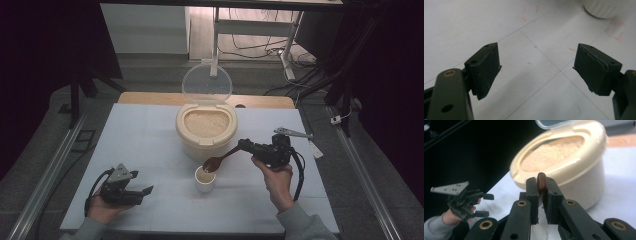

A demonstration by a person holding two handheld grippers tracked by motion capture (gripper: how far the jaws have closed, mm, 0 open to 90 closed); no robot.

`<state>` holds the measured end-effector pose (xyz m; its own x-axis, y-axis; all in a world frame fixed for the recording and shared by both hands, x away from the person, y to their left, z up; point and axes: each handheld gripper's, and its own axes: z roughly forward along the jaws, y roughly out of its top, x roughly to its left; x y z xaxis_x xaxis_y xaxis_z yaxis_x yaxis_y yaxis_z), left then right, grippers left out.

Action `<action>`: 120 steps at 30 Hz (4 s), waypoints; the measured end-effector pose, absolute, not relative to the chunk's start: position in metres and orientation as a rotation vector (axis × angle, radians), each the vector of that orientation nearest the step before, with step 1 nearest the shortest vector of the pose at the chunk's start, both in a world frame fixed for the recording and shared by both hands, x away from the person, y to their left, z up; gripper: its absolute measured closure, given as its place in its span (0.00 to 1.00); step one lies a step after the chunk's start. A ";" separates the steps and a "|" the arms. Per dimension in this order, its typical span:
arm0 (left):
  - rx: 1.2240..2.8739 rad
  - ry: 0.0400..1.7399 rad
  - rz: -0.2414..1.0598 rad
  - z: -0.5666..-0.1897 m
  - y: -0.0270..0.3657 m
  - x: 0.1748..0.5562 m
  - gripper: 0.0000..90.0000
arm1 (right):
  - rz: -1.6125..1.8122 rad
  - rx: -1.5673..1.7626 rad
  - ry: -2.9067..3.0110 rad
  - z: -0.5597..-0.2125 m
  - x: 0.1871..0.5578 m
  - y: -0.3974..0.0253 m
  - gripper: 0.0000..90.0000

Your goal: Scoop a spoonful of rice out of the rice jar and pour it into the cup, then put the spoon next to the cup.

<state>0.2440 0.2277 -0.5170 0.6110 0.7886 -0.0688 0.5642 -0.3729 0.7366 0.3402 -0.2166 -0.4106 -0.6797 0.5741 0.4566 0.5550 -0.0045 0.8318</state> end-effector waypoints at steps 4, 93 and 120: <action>2.088 1.064 0.380 -0.518 0.228 0.244 0.22 | 1.797 1.081 2.215 -0.404 0.332 -0.212 0.92; 2.096 1.065 0.380 -0.519 0.227 0.245 0.22 | 1.417 1.228 2.564 -0.493 0.374 -0.198 0.69; 2.097 1.065 0.377 -0.519 0.227 0.245 0.22 | 1.196 1.302 2.378 -0.506 0.379 -0.212 0.28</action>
